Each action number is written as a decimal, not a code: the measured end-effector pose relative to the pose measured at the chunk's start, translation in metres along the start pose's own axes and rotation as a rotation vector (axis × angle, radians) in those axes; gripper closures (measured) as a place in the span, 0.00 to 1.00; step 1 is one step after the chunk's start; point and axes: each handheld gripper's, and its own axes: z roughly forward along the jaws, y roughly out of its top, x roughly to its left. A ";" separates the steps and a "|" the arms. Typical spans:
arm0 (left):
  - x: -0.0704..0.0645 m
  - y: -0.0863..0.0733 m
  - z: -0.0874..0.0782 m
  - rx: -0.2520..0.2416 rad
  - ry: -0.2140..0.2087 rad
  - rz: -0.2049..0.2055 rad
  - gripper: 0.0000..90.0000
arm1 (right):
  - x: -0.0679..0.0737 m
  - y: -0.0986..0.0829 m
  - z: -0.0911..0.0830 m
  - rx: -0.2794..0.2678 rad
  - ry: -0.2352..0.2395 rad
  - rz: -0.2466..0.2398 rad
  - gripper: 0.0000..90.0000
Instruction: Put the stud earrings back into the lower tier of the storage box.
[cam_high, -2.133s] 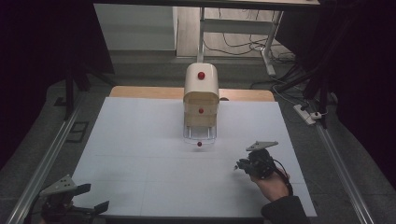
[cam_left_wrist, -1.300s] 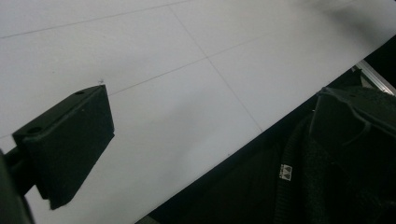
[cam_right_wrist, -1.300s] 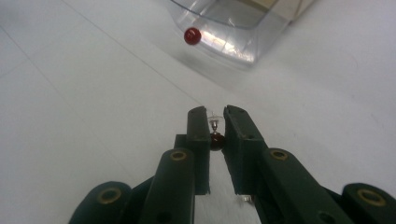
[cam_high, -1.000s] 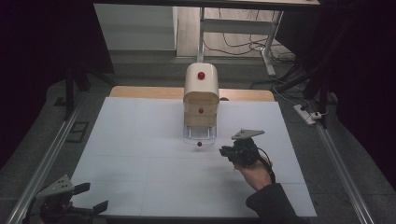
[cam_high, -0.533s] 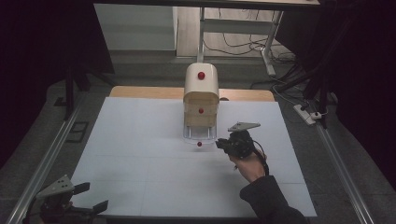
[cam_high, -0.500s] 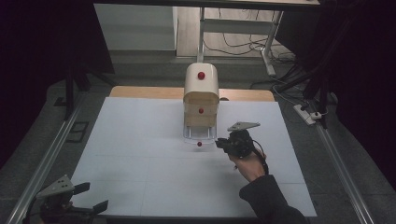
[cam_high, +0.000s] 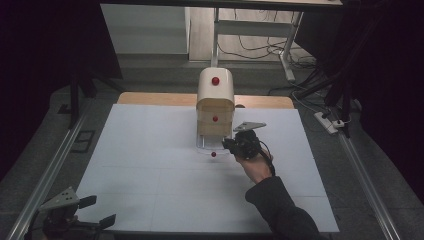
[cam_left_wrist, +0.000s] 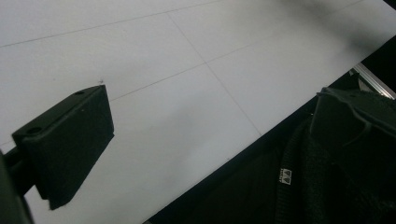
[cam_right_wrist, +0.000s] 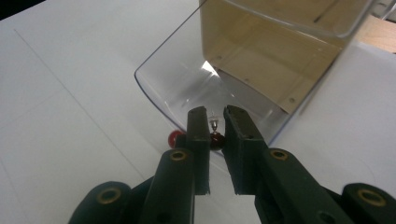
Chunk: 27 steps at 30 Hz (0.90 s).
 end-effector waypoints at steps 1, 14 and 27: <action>0.000 0.000 0.000 0.000 -0.001 0.000 0.00 | 0.000 0.001 0.002 -0.001 -0.003 -0.004 0.89; 0.000 0.000 0.000 0.004 0.000 -0.005 0.00 | -0.001 0.011 0.027 0.001 -0.034 -0.012 0.89; 0.001 0.000 0.000 0.005 -0.001 -0.009 0.00 | 0.003 0.013 0.025 0.013 -0.019 0.010 0.67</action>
